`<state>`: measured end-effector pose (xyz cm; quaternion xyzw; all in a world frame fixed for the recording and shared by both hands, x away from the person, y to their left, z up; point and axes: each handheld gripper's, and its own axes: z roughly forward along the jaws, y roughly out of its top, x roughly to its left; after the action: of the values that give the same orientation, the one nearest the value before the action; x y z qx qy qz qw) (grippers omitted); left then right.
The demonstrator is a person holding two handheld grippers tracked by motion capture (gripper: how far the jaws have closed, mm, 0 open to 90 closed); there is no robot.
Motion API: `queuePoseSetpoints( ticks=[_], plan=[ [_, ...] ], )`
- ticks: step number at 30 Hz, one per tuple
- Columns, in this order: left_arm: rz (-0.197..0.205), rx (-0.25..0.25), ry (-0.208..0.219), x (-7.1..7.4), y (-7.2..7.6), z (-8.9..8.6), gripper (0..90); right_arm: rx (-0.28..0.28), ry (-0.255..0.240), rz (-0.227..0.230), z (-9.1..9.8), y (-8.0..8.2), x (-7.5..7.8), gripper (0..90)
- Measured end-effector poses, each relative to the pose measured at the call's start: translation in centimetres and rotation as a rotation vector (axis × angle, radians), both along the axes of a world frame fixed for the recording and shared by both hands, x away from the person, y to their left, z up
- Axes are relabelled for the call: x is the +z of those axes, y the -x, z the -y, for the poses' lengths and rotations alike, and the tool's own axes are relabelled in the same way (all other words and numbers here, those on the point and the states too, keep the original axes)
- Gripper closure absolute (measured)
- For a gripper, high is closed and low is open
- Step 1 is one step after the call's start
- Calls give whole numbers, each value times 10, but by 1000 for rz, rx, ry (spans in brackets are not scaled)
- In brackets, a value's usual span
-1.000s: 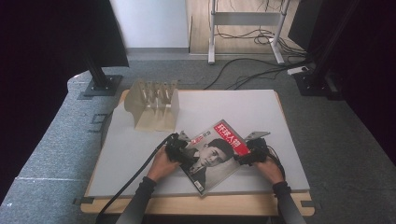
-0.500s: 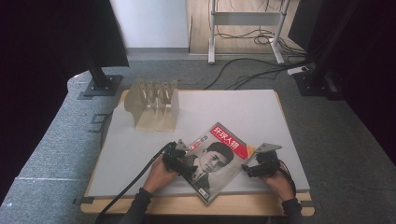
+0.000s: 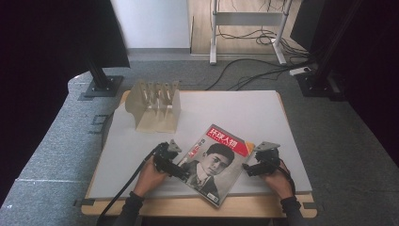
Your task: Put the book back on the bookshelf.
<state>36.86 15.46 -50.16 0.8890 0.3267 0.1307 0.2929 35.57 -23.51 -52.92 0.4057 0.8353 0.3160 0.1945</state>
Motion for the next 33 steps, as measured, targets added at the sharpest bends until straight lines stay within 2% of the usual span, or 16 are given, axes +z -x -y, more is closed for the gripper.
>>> queuePoseSetpoints(
  ticks=[3, 4, 9, 10, 15, 19, 20, 27, 28, 29, 33],
  plan=[
    [13, 46, -18, 0, -15, -15, 0, -8, 10, 5, -2, -6, 0, 0],
    [3, 59, -16, -4, -22, -20, 0, -16, 12, 4, -5, -12, 0, 0],
    [-23, 50, -26, -17, -28, -20, 0, -29, 14, 3, -10, -25, 1, 0],
    [-25, 56, 5, -18, -28, -20, 0, -29, 14, -1, -11, -28, 1, 0],
    [-6, 58, 22, -21, -17, -20, 0, -39, 30, 3, -16, -44, 2, 0],
    [-11, 55, 60, -24, -6, -20, 0, -56, 28, 3, -19, -57, 2, 6],
    [-5, 48, 62, -25, -1, -18, 0, -64, 25, -1, -21, -63, 2, 6],
    [15, 15, 64, -25, 17, -9, 0, -86, 19, -9, -27, -85, 2, 6],
    [22, 0, 62, -26, 23, -4, 0, -88, 16, -11, -28, -88, 2, 6],
    [22, 0, 62, -26, 23, -4, 0, -88, 16, -11, -28, -88, 2, 6],
    [18, -41, 65, -26, 38, 11, 0, -90, 27, -13, -36, -103, 3, 12]
  ],
)
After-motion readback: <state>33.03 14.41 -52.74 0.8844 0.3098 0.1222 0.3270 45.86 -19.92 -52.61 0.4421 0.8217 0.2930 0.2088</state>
